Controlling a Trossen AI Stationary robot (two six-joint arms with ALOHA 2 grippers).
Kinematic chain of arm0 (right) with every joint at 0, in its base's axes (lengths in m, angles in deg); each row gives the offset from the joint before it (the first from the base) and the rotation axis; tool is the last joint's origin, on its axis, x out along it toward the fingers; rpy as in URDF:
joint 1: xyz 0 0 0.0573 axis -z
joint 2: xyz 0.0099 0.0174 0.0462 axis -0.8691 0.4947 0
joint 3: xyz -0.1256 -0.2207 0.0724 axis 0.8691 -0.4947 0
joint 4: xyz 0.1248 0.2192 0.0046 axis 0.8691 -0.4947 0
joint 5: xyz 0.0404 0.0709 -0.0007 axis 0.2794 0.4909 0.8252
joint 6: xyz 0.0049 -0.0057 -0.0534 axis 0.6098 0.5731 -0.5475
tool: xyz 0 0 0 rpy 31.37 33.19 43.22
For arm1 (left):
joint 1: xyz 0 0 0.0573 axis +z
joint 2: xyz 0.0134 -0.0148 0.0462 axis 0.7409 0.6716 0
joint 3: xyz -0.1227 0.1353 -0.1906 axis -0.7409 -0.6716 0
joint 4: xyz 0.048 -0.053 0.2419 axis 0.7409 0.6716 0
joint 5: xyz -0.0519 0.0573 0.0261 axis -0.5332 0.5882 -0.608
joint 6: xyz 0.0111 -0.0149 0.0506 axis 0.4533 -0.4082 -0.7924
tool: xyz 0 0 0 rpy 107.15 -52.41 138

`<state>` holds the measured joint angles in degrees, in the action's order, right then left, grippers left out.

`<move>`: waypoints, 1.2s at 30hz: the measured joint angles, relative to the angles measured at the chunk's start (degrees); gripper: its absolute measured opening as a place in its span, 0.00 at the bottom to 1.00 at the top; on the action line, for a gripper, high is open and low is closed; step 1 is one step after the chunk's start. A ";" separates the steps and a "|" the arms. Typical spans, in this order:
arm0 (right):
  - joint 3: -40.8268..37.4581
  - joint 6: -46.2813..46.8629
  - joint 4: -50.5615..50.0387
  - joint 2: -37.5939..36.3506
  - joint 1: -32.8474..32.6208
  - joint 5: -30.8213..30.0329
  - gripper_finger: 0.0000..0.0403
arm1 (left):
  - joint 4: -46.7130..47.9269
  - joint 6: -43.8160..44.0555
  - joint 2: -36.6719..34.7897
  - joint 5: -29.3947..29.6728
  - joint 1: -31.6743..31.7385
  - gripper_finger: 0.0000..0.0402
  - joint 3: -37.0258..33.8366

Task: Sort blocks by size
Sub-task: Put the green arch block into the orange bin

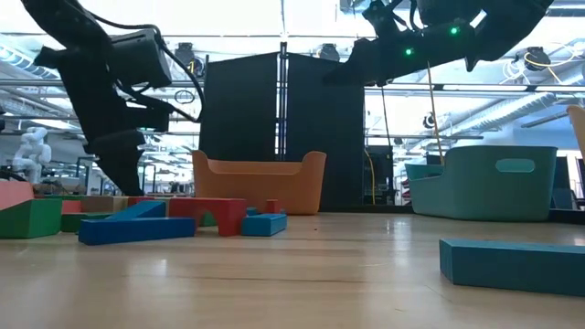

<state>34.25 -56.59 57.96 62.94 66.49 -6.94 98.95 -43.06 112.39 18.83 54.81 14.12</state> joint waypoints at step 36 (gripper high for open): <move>0.00 -0.09 -0.13 0.00 0.02 0.04 0.39 | 0.90 -1.51 0.02 -0.15 0.06 0.22 6.33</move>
<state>34.25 -56.67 57.83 62.94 66.50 -6.90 99.85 -44.56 112.41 18.67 54.87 20.45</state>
